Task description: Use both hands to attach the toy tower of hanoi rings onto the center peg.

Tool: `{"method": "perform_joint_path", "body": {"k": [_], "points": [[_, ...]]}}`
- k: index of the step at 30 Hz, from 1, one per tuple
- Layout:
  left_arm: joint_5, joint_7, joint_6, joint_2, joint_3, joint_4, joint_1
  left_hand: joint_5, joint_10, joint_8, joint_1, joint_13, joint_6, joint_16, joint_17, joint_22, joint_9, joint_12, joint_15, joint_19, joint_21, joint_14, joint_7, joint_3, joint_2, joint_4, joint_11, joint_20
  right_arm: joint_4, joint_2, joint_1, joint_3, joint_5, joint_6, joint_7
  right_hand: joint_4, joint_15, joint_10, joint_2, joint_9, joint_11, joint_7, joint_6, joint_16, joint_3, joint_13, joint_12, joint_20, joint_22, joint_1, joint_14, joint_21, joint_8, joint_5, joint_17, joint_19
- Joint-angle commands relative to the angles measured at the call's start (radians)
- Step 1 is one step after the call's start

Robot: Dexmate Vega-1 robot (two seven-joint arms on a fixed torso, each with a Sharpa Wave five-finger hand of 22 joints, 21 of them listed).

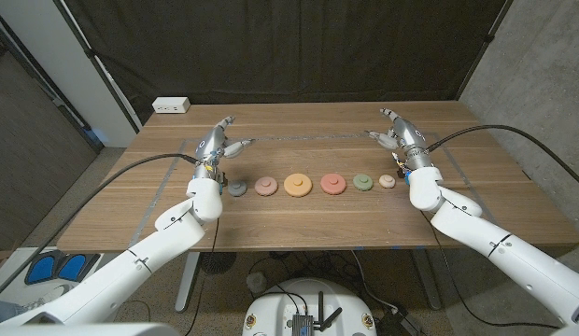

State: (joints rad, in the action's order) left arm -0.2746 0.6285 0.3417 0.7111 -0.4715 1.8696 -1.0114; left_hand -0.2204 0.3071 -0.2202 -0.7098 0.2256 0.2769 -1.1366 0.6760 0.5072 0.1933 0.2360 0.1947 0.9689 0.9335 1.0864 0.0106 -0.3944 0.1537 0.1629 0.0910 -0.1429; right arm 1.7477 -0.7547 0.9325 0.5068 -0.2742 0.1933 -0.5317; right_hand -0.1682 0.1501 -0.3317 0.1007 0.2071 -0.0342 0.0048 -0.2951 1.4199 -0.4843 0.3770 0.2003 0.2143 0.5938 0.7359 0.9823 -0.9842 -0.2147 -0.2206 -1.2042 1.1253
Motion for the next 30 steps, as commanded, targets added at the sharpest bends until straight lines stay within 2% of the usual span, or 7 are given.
{"method": "perform_joint_path", "body": {"k": [1, 5, 7, 9, 15, 24, 30], "points": [[-0.093, -0.062, 0.143, 0.051, -0.023, 0.094, 0.0, 0.0, 0.007, 0.001, 0.001, 0.002, 0.013, -0.004, -0.003, -0.001, 0.002, -0.003, 0.022, -0.002, 0.001, 0.001, 0.006, 0.008, -0.011, -0.003, -0.007, -0.067, 0.072, 0.004, 0.016, 0.035, -0.126, 0.119, -0.019, -0.001, 0.067, 0.007, 0.002, 0.004, -0.002, -0.005, -0.021, -0.01, -0.009, 0.007, 0.001, 0.003, -0.003, 0.021, -0.016, 0.006, -0.01, 0.005, 0.004, -0.014], [-0.12, -0.073, 0.159, 0.066, -0.034, 0.099, 0.003, -0.001, 0.014, 0.001, 0.001, 0.002, 0.016, -0.004, -0.006, -0.003, 0.002, -0.002, 0.022, -0.001, 0.002, 0.0, 0.005, 0.009, -0.014, -0.003, -0.005, -0.067, 0.099, -0.004, 0.035, 0.034, -0.133, 0.153, -0.003, -0.002, 0.067, 0.018, 0.0, 0.005, -0.019, -0.011, -0.019, -0.021, -0.011, 0.013, 0.002, 0.003, -0.008, 0.034, -0.031, 0.008, -0.008, 0.005, 0.011, -0.023], [-0.123, -0.077, 0.157, 0.066, -0.035, 0.097, 0.006, -0.002, 0.023, 0.002, -0.001, 0.002, 0.016, -0.008, -0.005, -0.005, 0.003, 0.001, 0.022, 0.001, 0.003, 0.002, 0.007, 0.011, -0.016, -0.003, -0.007, -0.068, 0.111, -0.014, 0.041, 0.034, -0.135, 0.166, 0.012, -0.002, 0.067, 0.029, 0.0, 0.005, -0.04, -0.026, -0.006, -0.03, -0.011, 0.018, 0.001, 0.002, -0.01, 0.043, -0.042, 0.007, -0.003, 0.006, 0.016, -0.03], [-0.126, -0.084, 0.156, 0.07, -0.037, 0.096, 0.008, -0.002, 0.031, 0.003, -0.003, 0.002, 0.017, -0.01, -0.007, -0.005, 0.003, 0.003, 0.022, 0.001, 0.005, 0.003, 0.01, 0.012, -0.018, -0.002, 0.001, -0.067, 0.126, -0.021, 0.048, 0.03, -0.13, 0.182, 0.03, -0.002, 0.067, 0.029, 0.001, 0.006, -0.044, -0.042, 0.004, -0.038, -0.01, 0.021, 0.004, 0.001, -0.012, 0.047, -0.051, 0.008, 0.001, 0.007, 0.021, -0.037], [-0.125, -0.131, 0.182, 0.08, -0.04, 0.113, 0.015, -0.005, 0.032, 0.005, -0.011, 0.003, 0.017, -0.017, -0.005, -0.006, 0.003, 0.002, 0.022, 0.001, 0.007, 0.006, 0.011, 0.012, -0.021, 0.001, 0.002, -0.069, 0.183, -0.047, 0.057, 0.029, -0.148, 0.265, 0.083, 0.003, 0.067, 0.031, 0.001, 0.006, -0.039, -0.037, -0.002, -0.052, -0.006, 0.027, 0.007, 0.0, -0.016, 0.046, -0.064, 0.01, -0.002, 0.008, 0.032, -0.049], [-0.143, -0.227, 0.277, 0.12, -0.052, 0.18, 0.026, -0.007, 0.026, 0.008, -0.021, 0.003, 0.015, -0.021, -0.007, -0.008, 0.004, -0.002, 0.022, -0.002, 0.008, 0.003, 0.008, 0.013, -0.023, 0.004, 0.007, -0.069, 0.262, -0.087, 0.026, 0.041, -0.142, 0.425, 0.237, 0.013, 0.067, 0.037, -0.001, 0.007, -0.026, -0.033, 0.001, -0.082, 0.017, 0.052, 0.015, -0.001, -0.027, 0.033, -0.091, 0.007, -0.001, 0.009, 0.055, -0.076], [-0.145, -0.293, 0.337, 0.144, -0.061, 0.214, 0.04, -0.01, 0.029, 0.008, -0.029, 0.003, 0.018, -0.023, -0.008, -0.008, 0.004, -0.002, 0.023, -0.005, 0.009, 0.001, 0.008, 0.012, -0.026, 0.006, 0.006, -0.069, 0.271, -0.107, 0.011, 0.051, -0.132, 0.436, 0.269, 0.008, 0.068, 0.018, -0.012, 0.008, -0.046, -0.03, 0.002, -0.083, 0.024, 0.07, 0.027, 0.001, -0.037, 0.046, -0.095, 0.002, -0.002, 0.0, 0.059, -0.083]]}}
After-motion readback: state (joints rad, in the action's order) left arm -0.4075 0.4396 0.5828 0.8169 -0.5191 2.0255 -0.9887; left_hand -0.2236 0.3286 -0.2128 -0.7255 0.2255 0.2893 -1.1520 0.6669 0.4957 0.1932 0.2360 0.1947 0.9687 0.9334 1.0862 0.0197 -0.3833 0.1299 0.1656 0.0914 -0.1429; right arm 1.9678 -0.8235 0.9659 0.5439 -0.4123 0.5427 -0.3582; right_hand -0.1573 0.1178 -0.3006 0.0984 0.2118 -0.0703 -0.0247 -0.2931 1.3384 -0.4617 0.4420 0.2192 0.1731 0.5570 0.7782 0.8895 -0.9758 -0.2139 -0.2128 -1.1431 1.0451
